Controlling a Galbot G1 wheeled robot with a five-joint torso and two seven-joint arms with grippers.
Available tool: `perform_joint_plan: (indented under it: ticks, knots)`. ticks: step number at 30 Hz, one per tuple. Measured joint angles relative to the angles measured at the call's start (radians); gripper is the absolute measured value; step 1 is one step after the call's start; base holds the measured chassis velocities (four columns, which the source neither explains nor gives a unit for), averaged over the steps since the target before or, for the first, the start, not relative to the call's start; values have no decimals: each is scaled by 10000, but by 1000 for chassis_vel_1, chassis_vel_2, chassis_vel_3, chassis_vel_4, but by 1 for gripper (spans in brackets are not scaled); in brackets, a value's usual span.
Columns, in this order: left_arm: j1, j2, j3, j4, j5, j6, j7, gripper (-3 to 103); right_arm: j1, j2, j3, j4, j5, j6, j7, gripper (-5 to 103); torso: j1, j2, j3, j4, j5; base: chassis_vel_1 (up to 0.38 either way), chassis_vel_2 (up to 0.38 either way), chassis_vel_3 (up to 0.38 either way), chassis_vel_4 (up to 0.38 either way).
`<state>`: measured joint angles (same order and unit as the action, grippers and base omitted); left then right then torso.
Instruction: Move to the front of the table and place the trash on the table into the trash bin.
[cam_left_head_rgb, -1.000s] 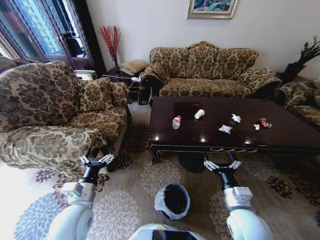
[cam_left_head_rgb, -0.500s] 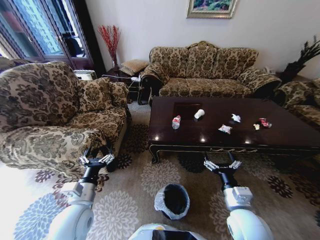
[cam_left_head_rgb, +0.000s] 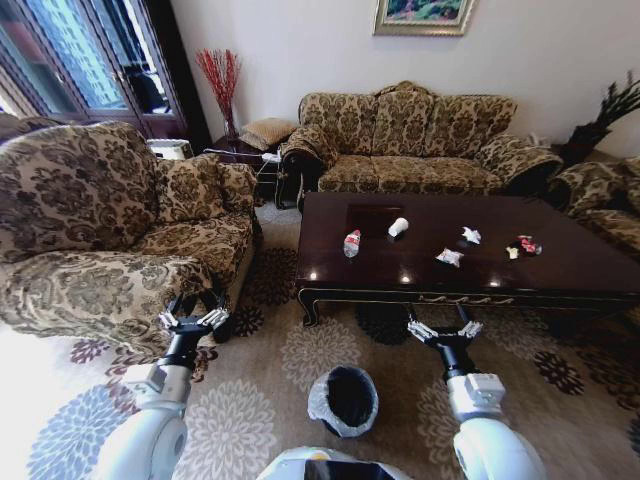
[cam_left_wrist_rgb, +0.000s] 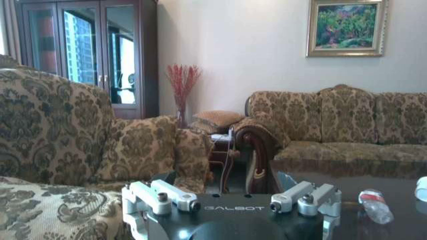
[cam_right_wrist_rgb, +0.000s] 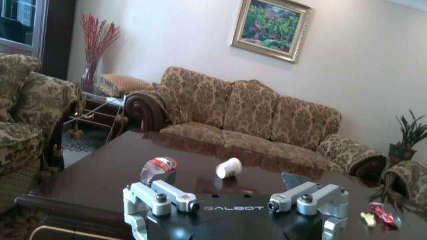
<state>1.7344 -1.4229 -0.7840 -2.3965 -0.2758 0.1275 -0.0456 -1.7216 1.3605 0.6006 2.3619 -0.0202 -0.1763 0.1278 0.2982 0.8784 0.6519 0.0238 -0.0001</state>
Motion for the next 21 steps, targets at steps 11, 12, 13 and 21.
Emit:
perform_joint_plan:
  ticks: [11,12,13,21]
  knots:
    - [1,-3,0,0,0,0,0,100,-4,0,1,0,0,0,0,100,-9,2,-4,-1,1,48,-353,-54,359]
    - [1,-3,0,0,0,0,0,100,-4,0,1,0,0,0,0,100,-9,2,-4,-1,1,46,-382,-48,295]
    - [4,-4,1,0,0,0,1,100,-6,-1,2,0,0,0,1,100,-13,6,-6,-1,4,46,-219,-44,295]
    - [-1,0,0,-2,0,0,1,100,0,0,-2,0,0,0,1,100,3,2,2,-1,-5,10,-52,-16,50]
